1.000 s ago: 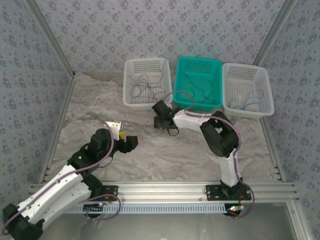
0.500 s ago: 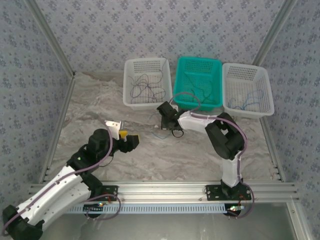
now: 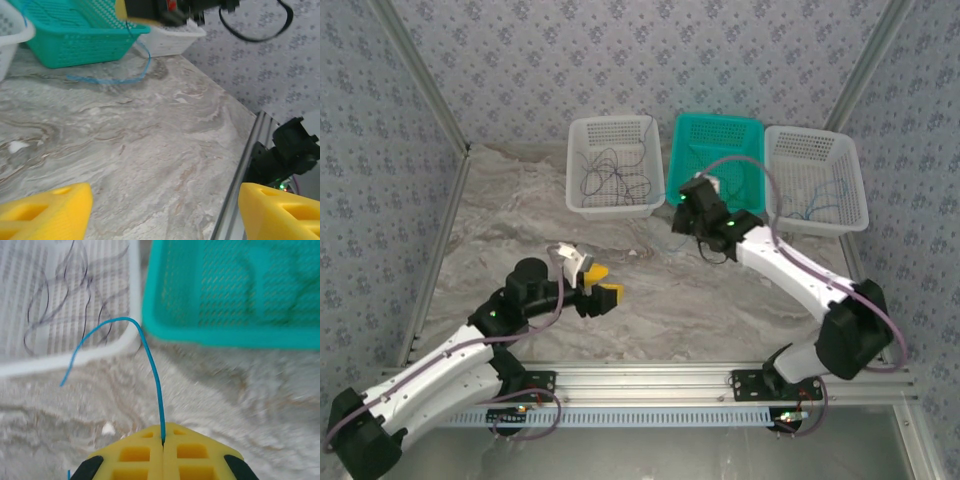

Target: Untangle the cables

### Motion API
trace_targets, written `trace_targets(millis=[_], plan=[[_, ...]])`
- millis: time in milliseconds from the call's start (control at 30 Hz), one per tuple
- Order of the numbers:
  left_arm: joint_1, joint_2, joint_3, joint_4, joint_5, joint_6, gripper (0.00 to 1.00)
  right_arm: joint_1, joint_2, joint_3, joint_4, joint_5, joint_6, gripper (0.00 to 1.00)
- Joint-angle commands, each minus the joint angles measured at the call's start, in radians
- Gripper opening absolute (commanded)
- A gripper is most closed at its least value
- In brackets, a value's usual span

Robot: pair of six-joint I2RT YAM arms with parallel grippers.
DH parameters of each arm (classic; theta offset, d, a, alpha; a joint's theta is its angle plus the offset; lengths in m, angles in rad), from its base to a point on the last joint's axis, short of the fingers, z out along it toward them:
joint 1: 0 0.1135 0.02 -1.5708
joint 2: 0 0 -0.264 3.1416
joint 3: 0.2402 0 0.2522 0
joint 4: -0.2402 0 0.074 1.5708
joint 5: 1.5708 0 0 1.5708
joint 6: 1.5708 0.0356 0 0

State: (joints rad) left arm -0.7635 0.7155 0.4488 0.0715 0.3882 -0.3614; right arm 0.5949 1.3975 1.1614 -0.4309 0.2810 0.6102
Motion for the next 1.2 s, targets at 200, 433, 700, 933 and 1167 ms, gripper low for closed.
trace_targets(millis=[200, 433, 700, 933, 1167], plan=[[-0.077, 0.198, 0.231, 0.170, 0.072, 0.093, 0.77, -0.341, -0.003, 0.231, -0.006, 0.083, -0.147, 0.00], [-0.110, 0.344, 0.341, 0.127, 0.046, 0.118, 0.77, -0.477, 0.225, 0.507, -0.093, 0.398, -0.146, 0.00], [-0.128, 0.350, 0.299, 0.154, 0.008, 0.101, 0.77, -0.536, 0.329, 0.392, 0.238, 0.432, -0.282, 0.01], [-0.129, 0.325, 0.291, 0.130, -0.018, 0.109, 0.77, -0.639, 0.397, 0.348, 0.344, 0.356, -0.285, 0.00], [-0.128, 0.331, 0.292, 0.130, -0.057, 0.099, 0.77, -0.675, 0.499, 0.390, 0.231, 0.296, -0.235, 0.38]])
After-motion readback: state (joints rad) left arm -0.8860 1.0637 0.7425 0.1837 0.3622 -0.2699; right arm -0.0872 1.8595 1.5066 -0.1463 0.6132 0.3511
